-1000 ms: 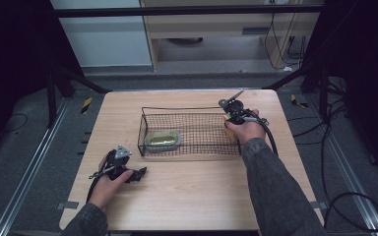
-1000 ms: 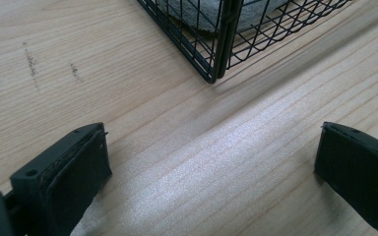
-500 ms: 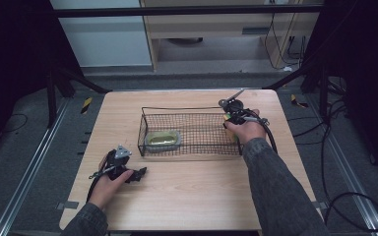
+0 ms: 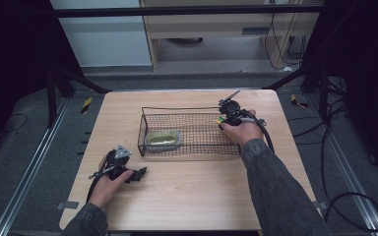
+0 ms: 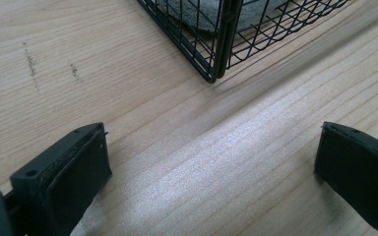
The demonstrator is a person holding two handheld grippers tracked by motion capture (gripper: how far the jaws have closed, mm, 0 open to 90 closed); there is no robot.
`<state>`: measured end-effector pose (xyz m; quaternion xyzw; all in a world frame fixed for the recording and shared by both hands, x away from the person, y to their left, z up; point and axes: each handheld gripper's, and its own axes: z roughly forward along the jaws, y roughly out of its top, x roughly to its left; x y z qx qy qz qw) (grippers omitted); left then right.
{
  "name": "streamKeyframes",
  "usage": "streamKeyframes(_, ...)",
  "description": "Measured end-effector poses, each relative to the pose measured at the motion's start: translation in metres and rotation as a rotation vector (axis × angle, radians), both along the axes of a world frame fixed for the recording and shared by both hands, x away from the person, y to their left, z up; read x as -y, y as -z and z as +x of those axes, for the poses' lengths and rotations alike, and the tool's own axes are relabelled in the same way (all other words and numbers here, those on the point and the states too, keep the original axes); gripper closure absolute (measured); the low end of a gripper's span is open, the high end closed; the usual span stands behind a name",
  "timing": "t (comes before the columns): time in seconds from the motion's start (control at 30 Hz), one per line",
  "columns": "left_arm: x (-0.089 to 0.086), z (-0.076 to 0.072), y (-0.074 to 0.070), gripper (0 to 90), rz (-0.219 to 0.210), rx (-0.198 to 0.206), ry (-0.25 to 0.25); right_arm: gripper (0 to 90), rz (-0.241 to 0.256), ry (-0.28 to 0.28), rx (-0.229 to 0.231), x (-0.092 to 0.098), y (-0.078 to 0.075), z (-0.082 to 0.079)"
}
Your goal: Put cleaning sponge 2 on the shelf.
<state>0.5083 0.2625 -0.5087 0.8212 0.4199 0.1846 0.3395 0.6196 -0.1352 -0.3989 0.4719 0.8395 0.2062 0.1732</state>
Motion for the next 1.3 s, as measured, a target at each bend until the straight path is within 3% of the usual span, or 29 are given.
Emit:
streamKeyframes(0.47, 0.0, 0.0, 0.0, 0.0, 0.0, 0.0, 0.0, 52.7, -0.003, -0.037, -0.026, -0.015, 0.004, -0.002)
streamKeyframes(0.8, 0.0, 0.0, 0.0, 0.0, -0.002, -0.001, 0.001, 44.9, -0.012, -0.05, -0.041, -0.022, 0.006, -0.005)
streamKeyframes(1.3, 0.0, 0.0, 0.0, 0.0, -0.002, -0.001, 0.001, 33.6, 0.004, -0.065, -0.022, -0.025, 0.002, -0.011)
